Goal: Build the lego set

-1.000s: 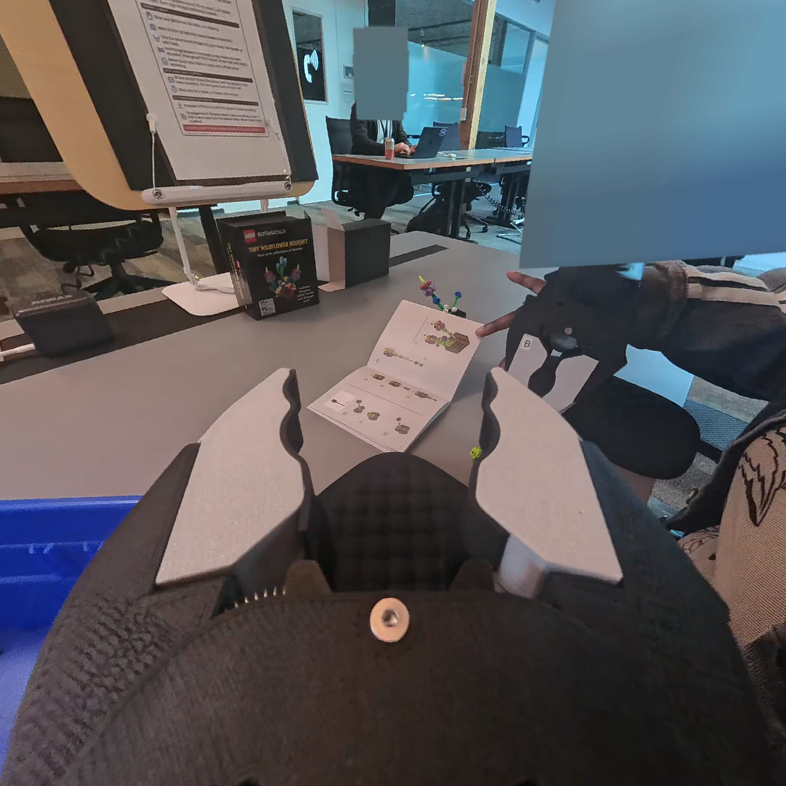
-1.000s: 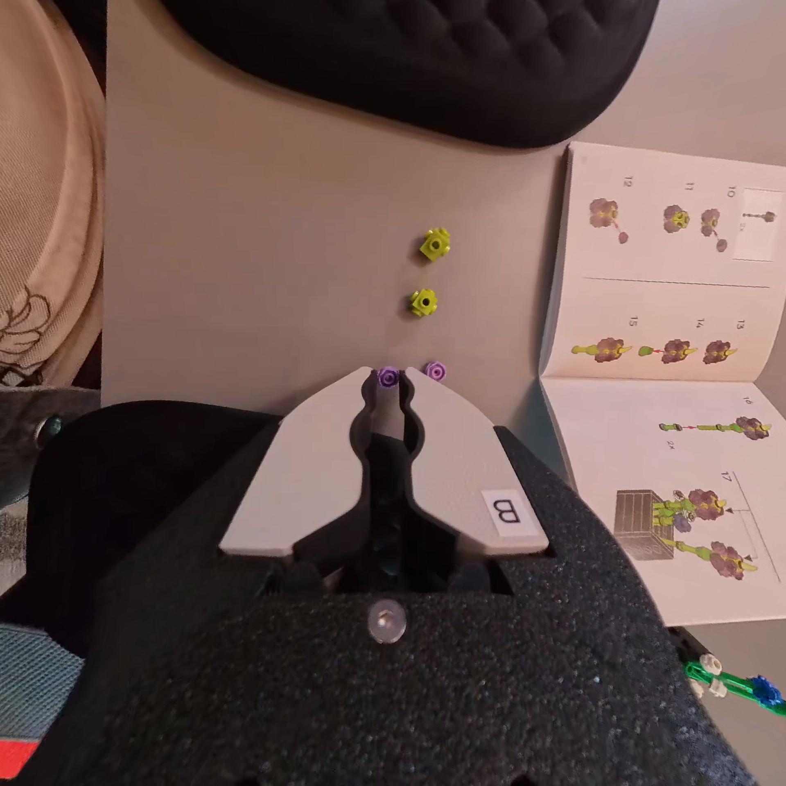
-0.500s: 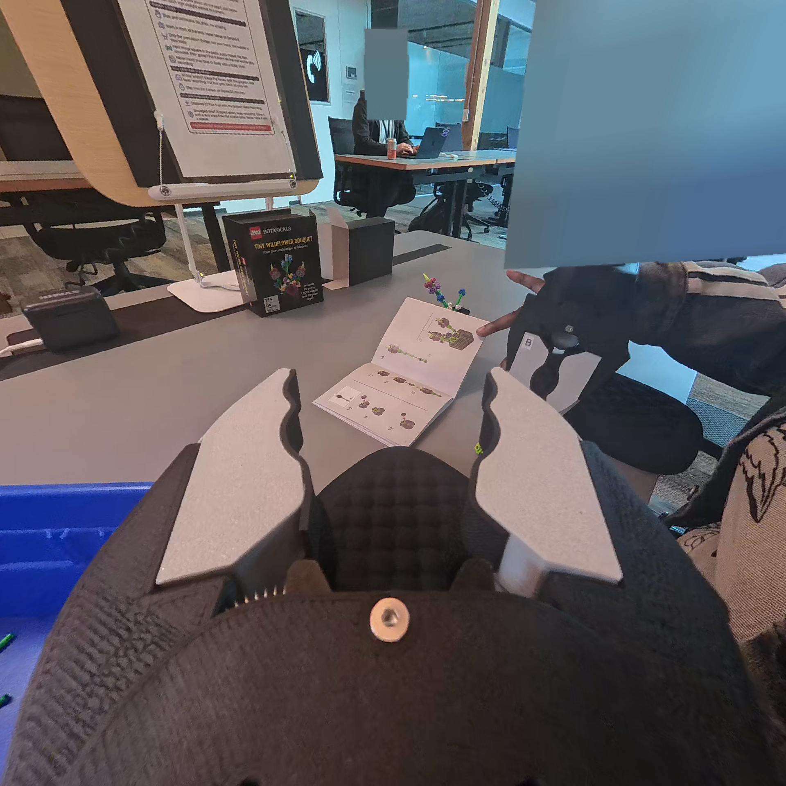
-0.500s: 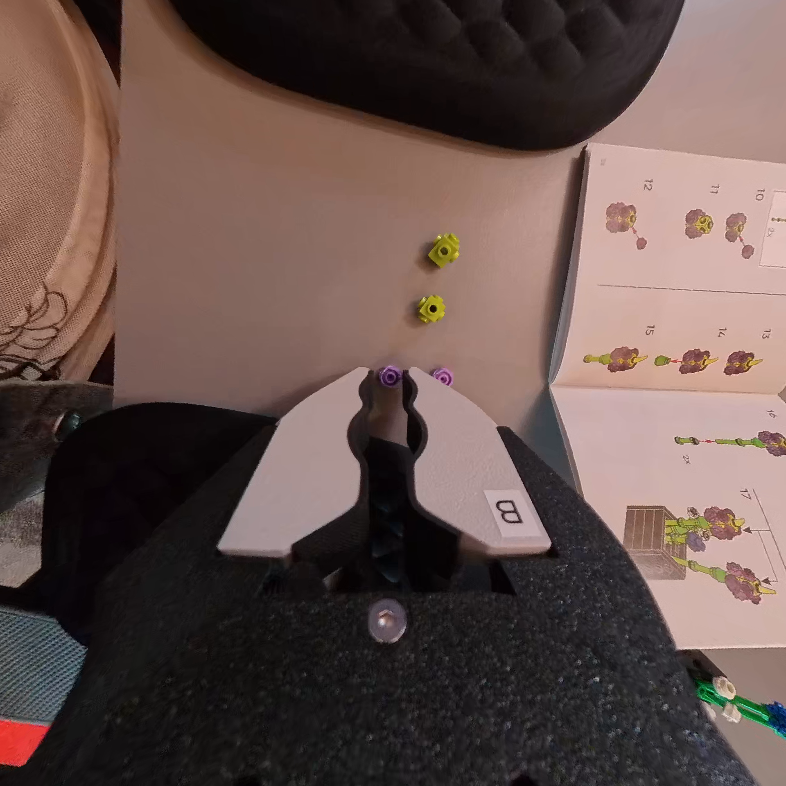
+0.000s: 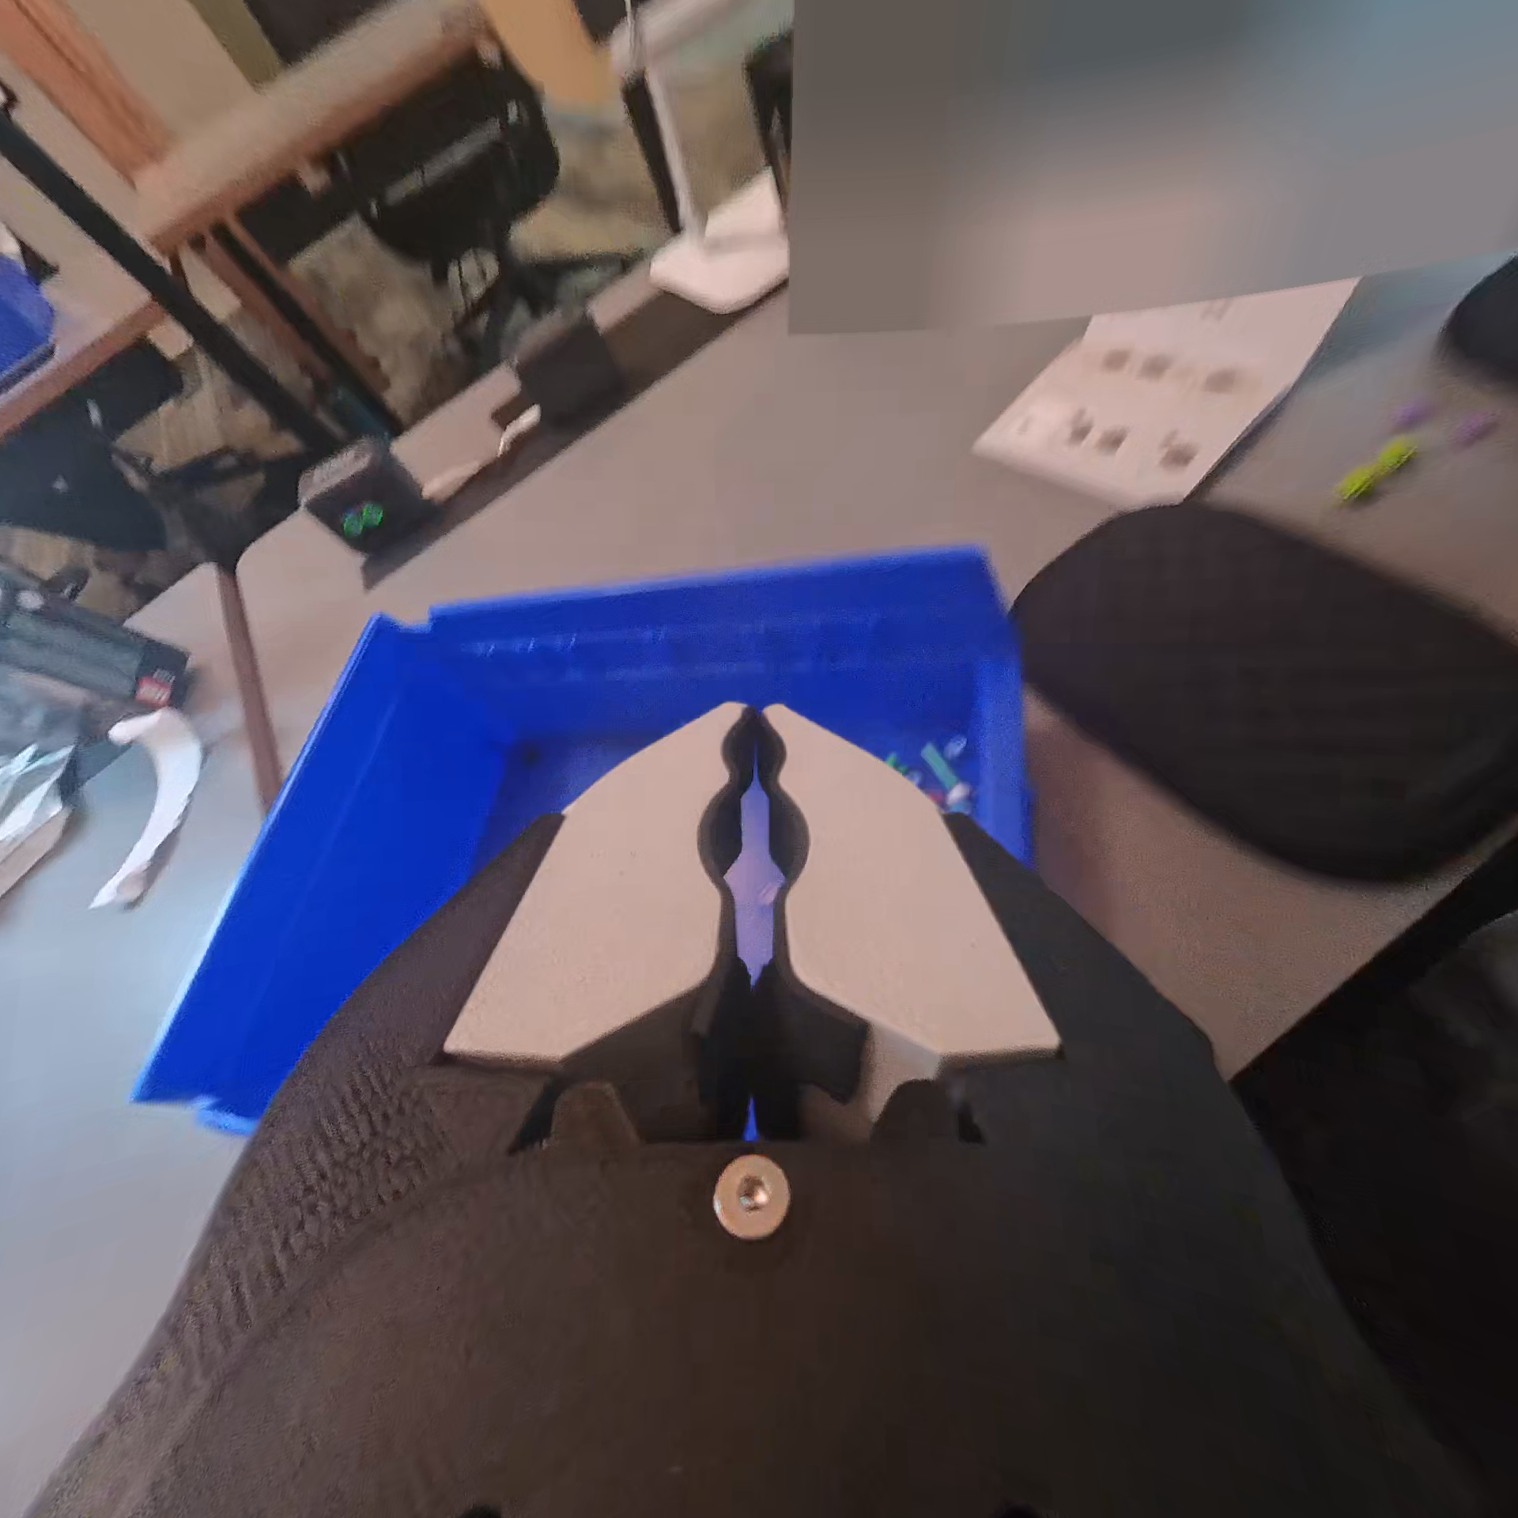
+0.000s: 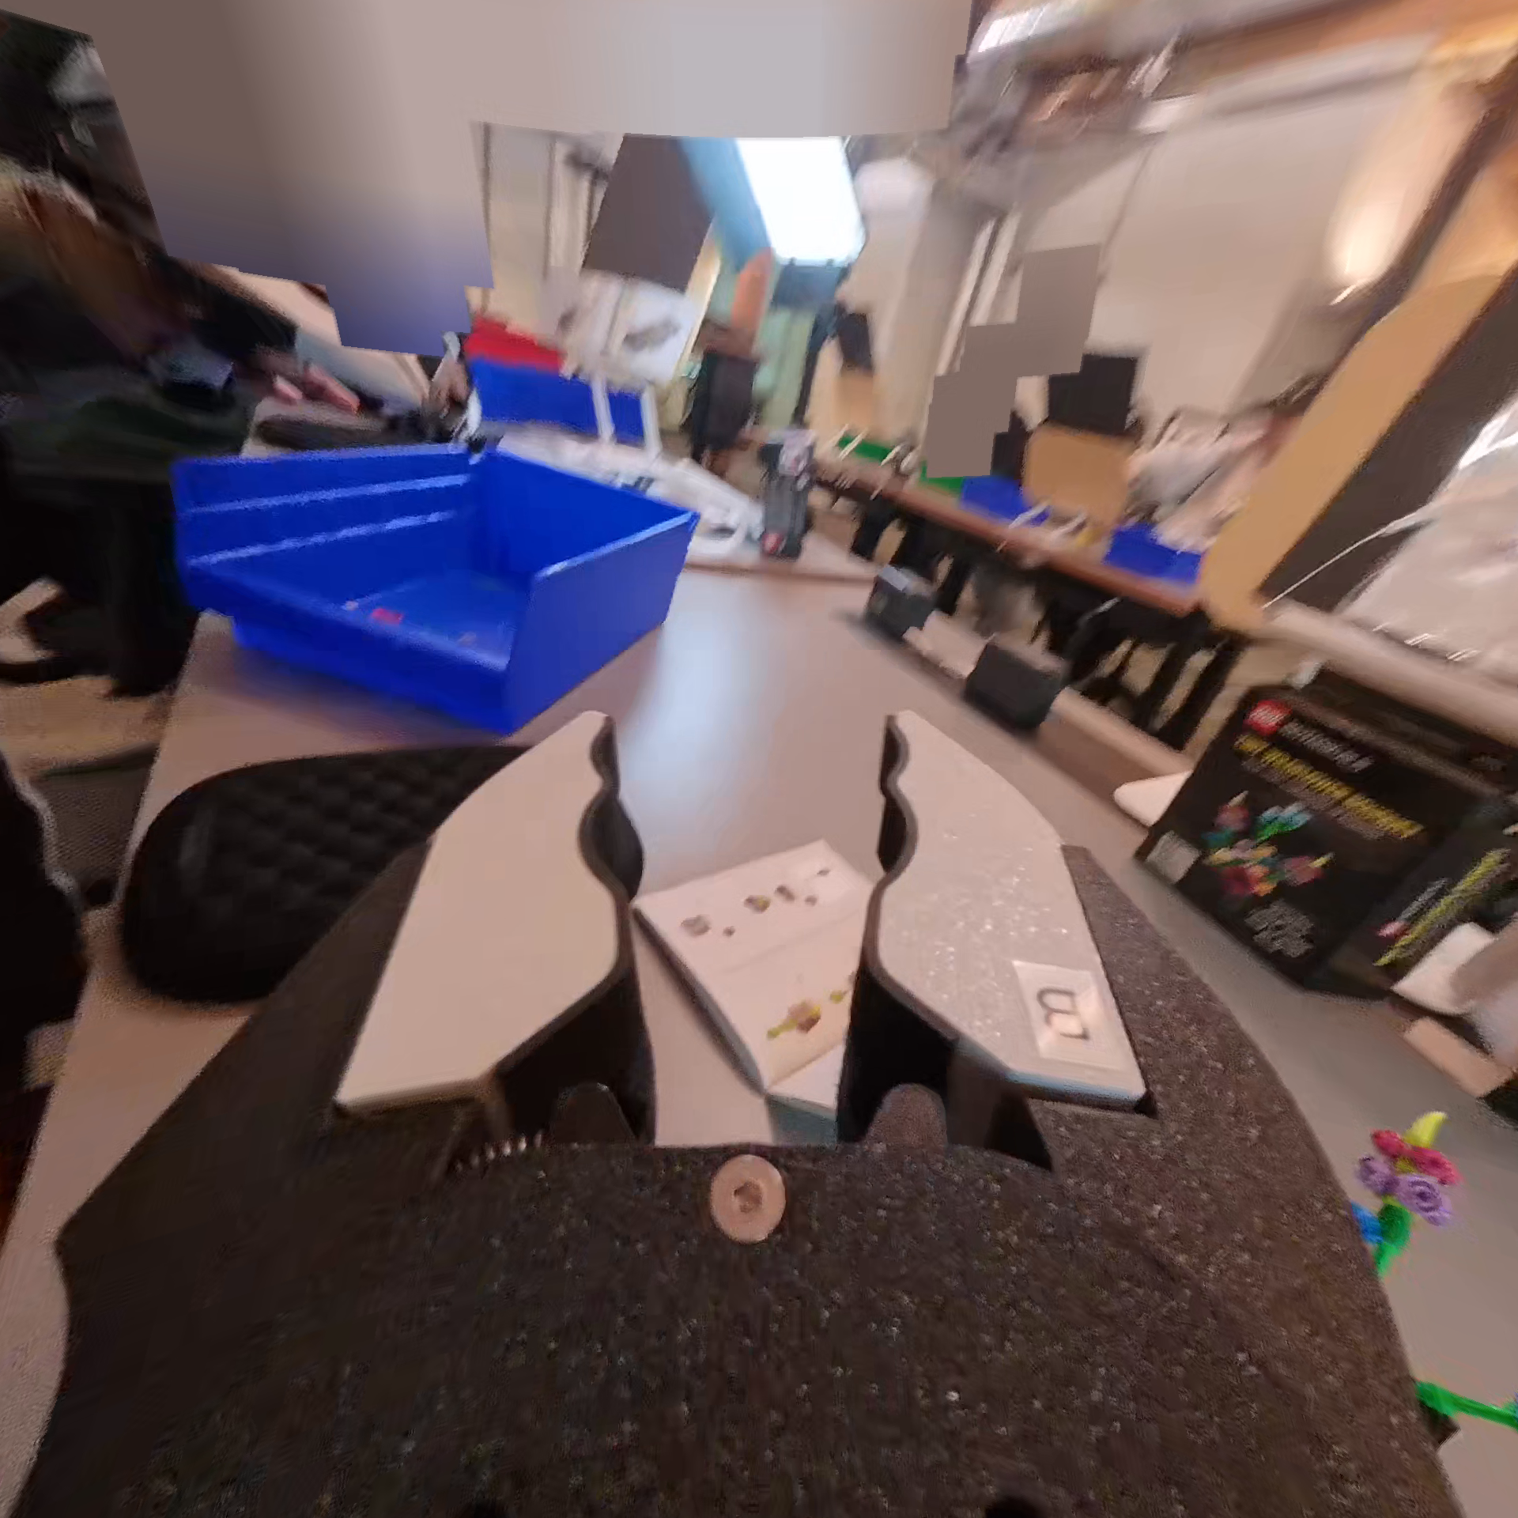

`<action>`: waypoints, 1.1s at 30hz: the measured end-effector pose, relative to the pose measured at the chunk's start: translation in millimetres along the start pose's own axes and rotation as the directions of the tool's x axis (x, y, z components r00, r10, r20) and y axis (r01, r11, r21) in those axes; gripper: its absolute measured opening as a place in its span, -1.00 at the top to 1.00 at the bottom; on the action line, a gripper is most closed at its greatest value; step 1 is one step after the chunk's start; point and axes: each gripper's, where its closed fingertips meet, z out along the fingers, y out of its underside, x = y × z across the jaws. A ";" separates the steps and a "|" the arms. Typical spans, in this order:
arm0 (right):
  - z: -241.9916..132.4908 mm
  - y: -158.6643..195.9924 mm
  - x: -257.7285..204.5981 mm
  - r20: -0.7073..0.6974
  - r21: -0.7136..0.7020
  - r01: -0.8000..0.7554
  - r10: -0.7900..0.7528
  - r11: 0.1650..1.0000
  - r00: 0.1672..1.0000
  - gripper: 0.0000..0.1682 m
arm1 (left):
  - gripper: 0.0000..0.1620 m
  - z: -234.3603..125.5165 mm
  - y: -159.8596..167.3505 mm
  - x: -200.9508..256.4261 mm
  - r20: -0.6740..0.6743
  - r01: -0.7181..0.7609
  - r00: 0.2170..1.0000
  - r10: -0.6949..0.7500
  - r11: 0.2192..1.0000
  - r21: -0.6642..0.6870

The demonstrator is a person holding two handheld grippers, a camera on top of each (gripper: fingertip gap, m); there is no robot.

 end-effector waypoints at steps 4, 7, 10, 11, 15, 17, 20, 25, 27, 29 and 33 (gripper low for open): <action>-5.7 -0.7 -0.2 -0.048 0.021 0.079 -0.078 0.997 0.996 0.39 | 0.90 15.9 47.3 -7.2 -0.125 -0.164 0.983 0.133 0.946 -0.281; -10.9 7.9 8.8 -0.071 -0.022 0.041 -0.043 0.999 0.997 0.36 | 0.78 26.6 67.4 -11.8 -0.241 -0.260 0.953 0.183 0.903 -0.343; -17.6 16.7 16.1 -0.098 -0.042 -0.008 0.003 0.999 0.995 0.38 | 0.74 38.0 68.3 -1.1 -0.376 -0.288 0.912 0.165 0.910 -0.298; -18.7 21.1 17.3 -0.102 -0.061 -0.010 0.004 0.998 0.995 0.38 | 0.74 43.6 66.5 5.3 -0.415 -0.282 0.897 0.151 0.919 -0.275; -18.0 31.1 19.9 -0.118 -0.124 0.024 -0.039 0.992 0.992 0.35 | 0.78 59.5 78.4 29.1 -0.540 -0.352 0.832 0.127 0.874 -0.336; -17.4 31.3 21.9 -0.125 -0.130 0.038 -0.054 0.991 0.991 0.35 | 0.79 65.5 81.1 40.6 -0.566 -0.342 0.821 0.073 0.857 -0.385; -17.3 31.2 24.9 -0.136 -0.127 0.036 -0.053 0.991 0.989 0.35 | 0.80 73.8 82.8 40.6 -0.561 -0.352 0.826 0.063 0.835 -0.424; -17.4 31.7 27.0 -0.141 -0.136 0.047 -0.066 0.990 0.988 0.35 | 0.81 80.6 101.6 36.8 -0.569 -0.394 0.820 0.064 0.784 -0.480; -19.2 31.2 28.2 -0.147 -0.133 0.044 -0.063 0.990 0.987 0.36 | 0.80 81.3 104.4 41.8 -0.587 -0.401 0.808 0.053 0.779 -0.482; -21.0 30.9 29.3 -0.149 -0.131 0.040 -0.059 0.991 0.987 0.36 | 0.80 82.0 109.2 43.5 -0.598 -0.432 0.798 0.074 0.762 -0.482; -25.0 30.2 33.6 -0.160 -0.128 0.035 -0.055 0.991 0.986 0.36 | 0.79 81.0 112.2 46.7 -0.614 -0.441 0.786 0.067 0.758 -0.481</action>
